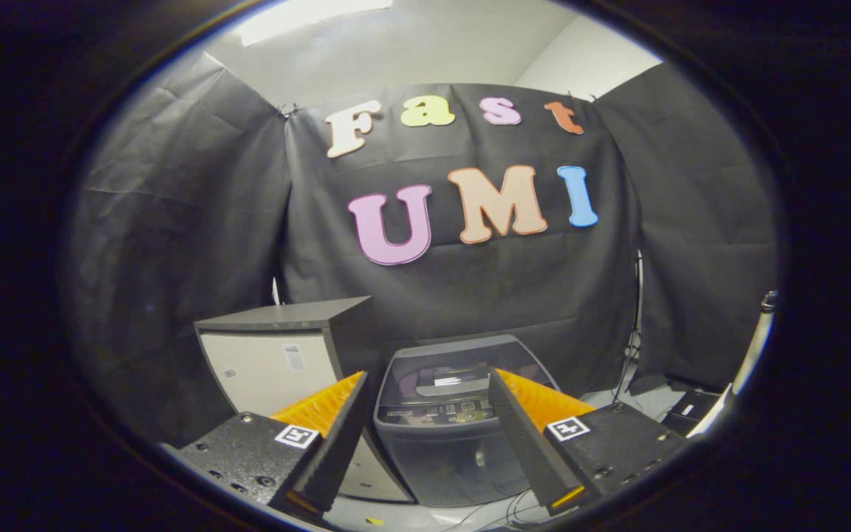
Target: Put the clothes into the washing machine and then close the washing machine lid.
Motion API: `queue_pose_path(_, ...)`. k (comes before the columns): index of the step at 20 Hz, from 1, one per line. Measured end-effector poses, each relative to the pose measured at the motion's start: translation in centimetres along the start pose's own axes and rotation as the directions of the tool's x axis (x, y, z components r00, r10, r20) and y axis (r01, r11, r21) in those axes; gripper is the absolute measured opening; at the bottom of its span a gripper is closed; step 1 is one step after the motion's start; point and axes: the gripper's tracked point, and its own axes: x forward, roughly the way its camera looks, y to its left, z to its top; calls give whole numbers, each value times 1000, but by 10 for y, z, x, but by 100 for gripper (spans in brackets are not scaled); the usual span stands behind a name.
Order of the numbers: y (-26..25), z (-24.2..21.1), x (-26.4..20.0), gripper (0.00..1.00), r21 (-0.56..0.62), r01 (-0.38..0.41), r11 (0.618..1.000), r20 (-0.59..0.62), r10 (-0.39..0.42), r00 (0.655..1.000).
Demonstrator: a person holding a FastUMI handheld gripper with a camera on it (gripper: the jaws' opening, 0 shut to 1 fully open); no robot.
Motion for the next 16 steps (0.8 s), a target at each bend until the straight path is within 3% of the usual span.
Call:
queue_pose_path(8,-9,21,-36,96,28,-14,1000,35,13,999)
queue_pose_path(13,-15,27,-59,96,21,-83,996,42,82,996)
queue_pose_path(16,-37,29,-74,96,19,-59,998,59,58,997)
